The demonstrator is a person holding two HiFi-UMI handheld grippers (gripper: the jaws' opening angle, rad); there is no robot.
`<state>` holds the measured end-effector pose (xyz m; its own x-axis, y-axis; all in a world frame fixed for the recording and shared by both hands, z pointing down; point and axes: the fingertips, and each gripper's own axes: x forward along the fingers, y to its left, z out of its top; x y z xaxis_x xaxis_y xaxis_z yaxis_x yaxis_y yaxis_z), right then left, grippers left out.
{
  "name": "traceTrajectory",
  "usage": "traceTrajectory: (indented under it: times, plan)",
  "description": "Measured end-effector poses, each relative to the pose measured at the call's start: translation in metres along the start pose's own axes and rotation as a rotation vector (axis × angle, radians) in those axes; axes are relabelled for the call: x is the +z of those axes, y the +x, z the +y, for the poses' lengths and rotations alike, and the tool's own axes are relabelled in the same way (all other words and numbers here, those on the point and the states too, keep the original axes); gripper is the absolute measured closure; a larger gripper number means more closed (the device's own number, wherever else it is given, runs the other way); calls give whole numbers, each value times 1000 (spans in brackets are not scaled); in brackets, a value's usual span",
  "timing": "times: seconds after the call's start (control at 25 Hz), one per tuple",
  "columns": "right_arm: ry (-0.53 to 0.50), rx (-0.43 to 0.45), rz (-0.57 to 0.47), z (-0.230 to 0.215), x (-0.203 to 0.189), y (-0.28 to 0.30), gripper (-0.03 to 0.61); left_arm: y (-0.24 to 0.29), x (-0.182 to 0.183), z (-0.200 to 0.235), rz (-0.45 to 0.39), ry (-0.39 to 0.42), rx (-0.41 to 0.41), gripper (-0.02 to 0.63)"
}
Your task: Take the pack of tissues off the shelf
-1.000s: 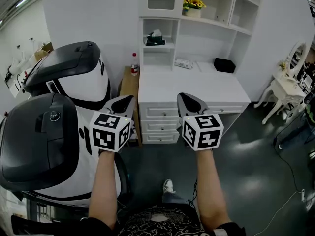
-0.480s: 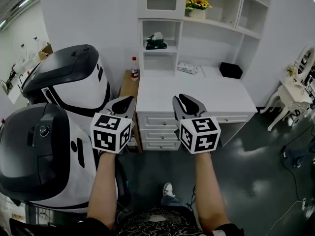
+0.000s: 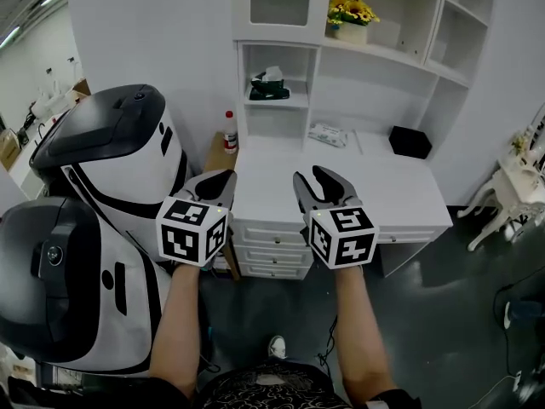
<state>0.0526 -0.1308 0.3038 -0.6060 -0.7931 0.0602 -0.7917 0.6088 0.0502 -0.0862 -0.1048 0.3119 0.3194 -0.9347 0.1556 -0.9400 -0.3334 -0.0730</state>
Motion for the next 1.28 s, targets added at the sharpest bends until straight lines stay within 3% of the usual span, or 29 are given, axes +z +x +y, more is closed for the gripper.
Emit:
traceTrajectory:
  times: [0.6,1.28]
  plan:
    - [5,108,9,-58,3,69,330,85,12,19,51,4,69,607]
    - [-38,114,21,-80,-6,157,307,152,3,72,57,-4,83,607]
